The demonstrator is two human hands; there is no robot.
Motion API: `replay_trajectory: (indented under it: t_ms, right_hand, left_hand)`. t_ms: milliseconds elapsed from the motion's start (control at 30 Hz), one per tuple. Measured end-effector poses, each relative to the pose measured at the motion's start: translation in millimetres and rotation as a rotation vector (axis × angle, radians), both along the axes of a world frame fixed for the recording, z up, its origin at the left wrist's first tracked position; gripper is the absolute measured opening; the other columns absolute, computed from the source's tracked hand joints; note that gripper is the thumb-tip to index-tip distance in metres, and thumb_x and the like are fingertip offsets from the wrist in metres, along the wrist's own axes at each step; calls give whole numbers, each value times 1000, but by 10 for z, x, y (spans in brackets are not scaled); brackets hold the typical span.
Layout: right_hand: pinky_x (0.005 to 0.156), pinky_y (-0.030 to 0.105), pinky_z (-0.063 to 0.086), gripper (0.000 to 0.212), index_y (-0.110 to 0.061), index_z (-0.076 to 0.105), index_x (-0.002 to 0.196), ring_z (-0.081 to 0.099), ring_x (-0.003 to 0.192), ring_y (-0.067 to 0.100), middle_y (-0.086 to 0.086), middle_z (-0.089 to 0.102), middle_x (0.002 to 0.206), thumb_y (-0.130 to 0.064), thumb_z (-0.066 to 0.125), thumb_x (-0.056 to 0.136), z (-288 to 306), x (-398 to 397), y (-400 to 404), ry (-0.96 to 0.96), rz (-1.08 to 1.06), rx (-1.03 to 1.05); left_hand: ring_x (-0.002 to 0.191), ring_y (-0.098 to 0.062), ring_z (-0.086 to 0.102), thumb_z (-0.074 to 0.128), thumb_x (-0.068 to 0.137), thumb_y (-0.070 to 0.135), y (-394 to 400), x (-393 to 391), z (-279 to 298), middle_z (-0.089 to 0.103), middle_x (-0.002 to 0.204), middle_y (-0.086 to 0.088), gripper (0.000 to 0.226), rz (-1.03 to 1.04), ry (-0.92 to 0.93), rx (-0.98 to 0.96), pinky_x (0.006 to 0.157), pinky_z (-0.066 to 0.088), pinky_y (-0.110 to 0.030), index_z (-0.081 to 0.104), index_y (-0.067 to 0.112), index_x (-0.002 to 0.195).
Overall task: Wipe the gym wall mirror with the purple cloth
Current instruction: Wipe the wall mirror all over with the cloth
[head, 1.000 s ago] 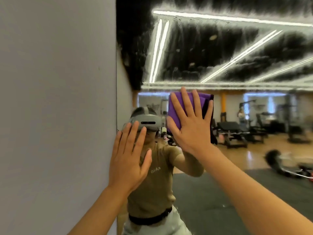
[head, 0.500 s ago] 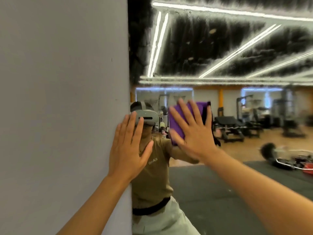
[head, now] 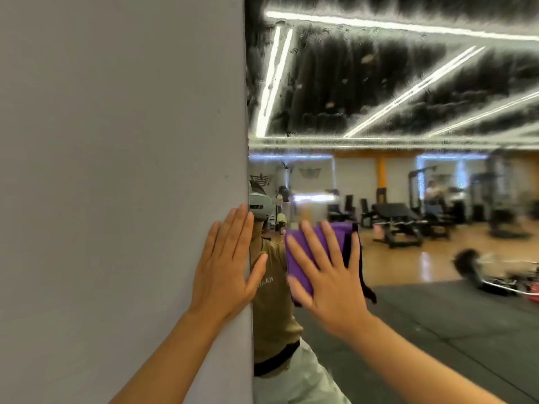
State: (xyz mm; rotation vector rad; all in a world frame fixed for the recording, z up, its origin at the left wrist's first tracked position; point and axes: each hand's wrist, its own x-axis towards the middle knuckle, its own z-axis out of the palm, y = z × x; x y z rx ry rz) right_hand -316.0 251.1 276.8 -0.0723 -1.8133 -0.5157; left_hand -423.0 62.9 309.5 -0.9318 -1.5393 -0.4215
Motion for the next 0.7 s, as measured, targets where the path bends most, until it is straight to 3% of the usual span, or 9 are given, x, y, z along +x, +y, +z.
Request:
replay_trajectory:
  t_ms: [100,200,400,500,600,700]
  right_hand:
    - [113,71,21,67,-32,17,161,15,154,33,1,16,169,-57,33,101,-289,70,37,-83,-37,47]
    - [116,69,16,63,-32,24,160,15,154,33,1,18,168,-58,30,102,-51,86,34,-125,-37,86]
    - [120,63,1,64,-31,19,160,9,155,31,3,15,169,-57,23,102,1339,-173,-228,-12,3,25]
    - [120,63,-1,65,-31,18,161,9,155,32,2,14,169,-57,20,101,1830,-258,-345,16,-1,-17]
    - [120,66,3,64,-29,21,160,10,155,33,3,16,168,-55,22,102,1728,-275,-363,52,13,-2]
    - [118,69,10,64,-29,19,161,8,155,33,4,13,169,-55,25,104,1109,-234,-312,21,4,66]
  left_hand:
    - [155,-23,14,35,102,45,-26,-17,-2,18,167,-12,71,-5,5,-28,126,7,-37,19,7,159]
    - [155,-23,13,34,102,45,-32,-45,-6,17,167,-12,71,3,19,-41,126,7,-38,17,7,160]
    - [155,-24,13,24,105,48,0,-92,-23,15,168,-12,69,40,56,-26,126,8,-39,13,9,160]
    - [155,-24,14,29,104,45,2,-103,-34,17,167,-12,68,20,73,-13,126,11,-40,15,8,159]
    - [154,-26,17,28,105,43,-3,-111,-50,19,166,-13,65,12,88,1,126,12,-41,18,6,158]
    - [153,-29,18,25,106,41,-20,-107,-73,22,164,-16,62,29,73,71,127,7,-42,20,4,157]
